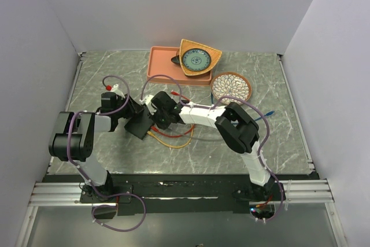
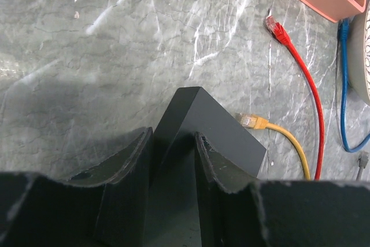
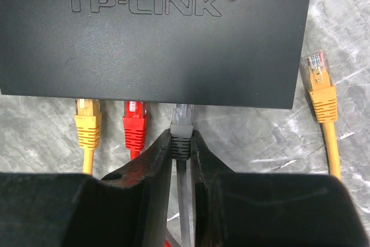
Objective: Insert the plug into the switch port
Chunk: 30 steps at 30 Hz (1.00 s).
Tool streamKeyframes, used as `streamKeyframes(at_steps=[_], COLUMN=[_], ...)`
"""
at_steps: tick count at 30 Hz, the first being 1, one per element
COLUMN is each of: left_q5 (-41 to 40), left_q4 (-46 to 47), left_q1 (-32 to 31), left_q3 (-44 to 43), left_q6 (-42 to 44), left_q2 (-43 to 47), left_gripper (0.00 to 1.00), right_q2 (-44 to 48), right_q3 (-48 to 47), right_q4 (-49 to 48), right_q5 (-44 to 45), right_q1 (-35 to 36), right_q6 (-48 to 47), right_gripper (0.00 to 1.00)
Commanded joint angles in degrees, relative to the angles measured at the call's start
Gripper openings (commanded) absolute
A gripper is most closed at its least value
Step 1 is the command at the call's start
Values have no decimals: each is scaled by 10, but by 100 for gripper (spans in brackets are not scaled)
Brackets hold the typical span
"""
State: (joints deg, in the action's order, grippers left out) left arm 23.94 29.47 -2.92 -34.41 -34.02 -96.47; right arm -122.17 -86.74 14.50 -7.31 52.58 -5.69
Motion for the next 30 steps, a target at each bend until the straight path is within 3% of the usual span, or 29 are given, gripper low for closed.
streamKeyframes(at_steps=[1,11,22,28,30], left_q5=[177,174,192,159,138], left_q4=[-70,-95,-67,-105,-120], left_q1=[-86,-101,-117,-127,-121], left_q3=[10,22,48,41,38], left_q6=[-61,-82,-108,-98,-93], left_q2=[18,28,27,38,51], left_gripper=[28,25,19,21,30], right_q2=[-26,-10,66,54,58], right_q3=[-76,-52,62,30,34], right_q4=[-198,-250,-410,-371,-349], right_q5=[-37,-11,-24,-24,-23], right_q1=[6,6,7,6,7], right_q6=[-18,-9,-2,-6,-5], right_gripper=[0,0,0,0,1])
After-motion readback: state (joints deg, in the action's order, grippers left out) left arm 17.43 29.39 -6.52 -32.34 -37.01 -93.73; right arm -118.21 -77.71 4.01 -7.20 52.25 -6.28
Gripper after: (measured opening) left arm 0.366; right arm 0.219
